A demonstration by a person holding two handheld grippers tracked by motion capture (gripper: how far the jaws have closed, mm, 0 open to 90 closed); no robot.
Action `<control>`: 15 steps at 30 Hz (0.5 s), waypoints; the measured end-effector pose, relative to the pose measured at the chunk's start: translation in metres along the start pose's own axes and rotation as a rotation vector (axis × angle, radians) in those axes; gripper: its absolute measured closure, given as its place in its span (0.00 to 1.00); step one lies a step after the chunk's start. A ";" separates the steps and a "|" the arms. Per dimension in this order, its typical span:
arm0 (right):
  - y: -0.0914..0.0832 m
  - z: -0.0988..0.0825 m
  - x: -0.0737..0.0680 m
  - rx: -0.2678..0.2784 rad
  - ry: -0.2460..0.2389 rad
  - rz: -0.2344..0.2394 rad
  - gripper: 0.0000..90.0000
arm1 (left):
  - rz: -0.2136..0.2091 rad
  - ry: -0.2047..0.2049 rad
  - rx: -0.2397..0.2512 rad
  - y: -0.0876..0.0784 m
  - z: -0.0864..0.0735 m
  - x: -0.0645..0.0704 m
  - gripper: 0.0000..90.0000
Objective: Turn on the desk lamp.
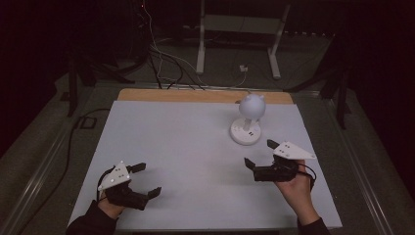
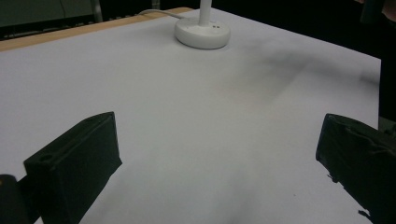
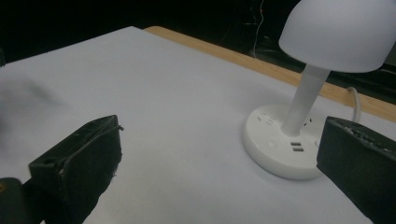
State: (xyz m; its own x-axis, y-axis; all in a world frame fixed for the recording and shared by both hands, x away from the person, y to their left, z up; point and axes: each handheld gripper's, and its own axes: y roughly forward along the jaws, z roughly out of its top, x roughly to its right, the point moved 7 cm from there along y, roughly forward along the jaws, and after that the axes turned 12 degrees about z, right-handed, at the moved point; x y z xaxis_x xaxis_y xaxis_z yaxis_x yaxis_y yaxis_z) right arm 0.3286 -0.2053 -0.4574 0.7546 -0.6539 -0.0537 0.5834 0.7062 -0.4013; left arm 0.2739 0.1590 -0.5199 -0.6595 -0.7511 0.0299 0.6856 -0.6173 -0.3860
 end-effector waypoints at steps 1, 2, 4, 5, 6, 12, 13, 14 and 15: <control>0.001 0.001 0.001 0.001 0.000 -0.005 0.00 | 0.000 -0.002 0.000 0.000 0.000 0.000 0.00; 0.003 0.003 0.002 0.003 -0.002 -0.008 0.00 | -0.001 -0.004 0.001 0.000 0.000 0.000 0.00; 0.006 0.006 0.004 0.010 0.000 -0.013 0.00 | -0.001 -0.005 0.001 0.000 0.000 0.000 0.00; 0.007 0.007 0.005 0.011 0.001 -0.016 0.00 | 0.001 -0.005 0.000 0.000 0.000 0.000 0.00; 0.008 0.008 0.006 0.010 0.000 -0.018 0.00 | 0.001 -0.002 0.001 0.000 0.000 0.000 0.00; 0.015 0.013 0.011 0.022 0.013 -0.034 0.00 | -0.001 -0.003 0.002 0.000 0.000 0.000 0.00; 0.016 0.014 0.012 0.023 0.015 -0.039 0.00 | -0.002 -0.003 0.002 0.000 0.000 0.000 0.00; 0.017 0.015 0.014 0.023 0.014 -0.044 0.00 | -0.003 -0.004 0.003 0.000 0.001 0.000 0.00; 0.018 0.015 0.015 0.023 0.015 -0.050 0.00 | -0.003 -0.005 0.003 0.000 0.001 0.000 0.00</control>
State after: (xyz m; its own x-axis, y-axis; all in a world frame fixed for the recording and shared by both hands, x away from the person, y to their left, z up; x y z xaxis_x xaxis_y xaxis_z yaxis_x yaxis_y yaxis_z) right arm 0.3547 -0.1985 -0.4514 0.7202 -0.6921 -0.0479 0.6268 0.6787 -0.3827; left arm 0.2741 0.1591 -0.5193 -0.6598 -0.7506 0.0354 0.6846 -0.6199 -0.3835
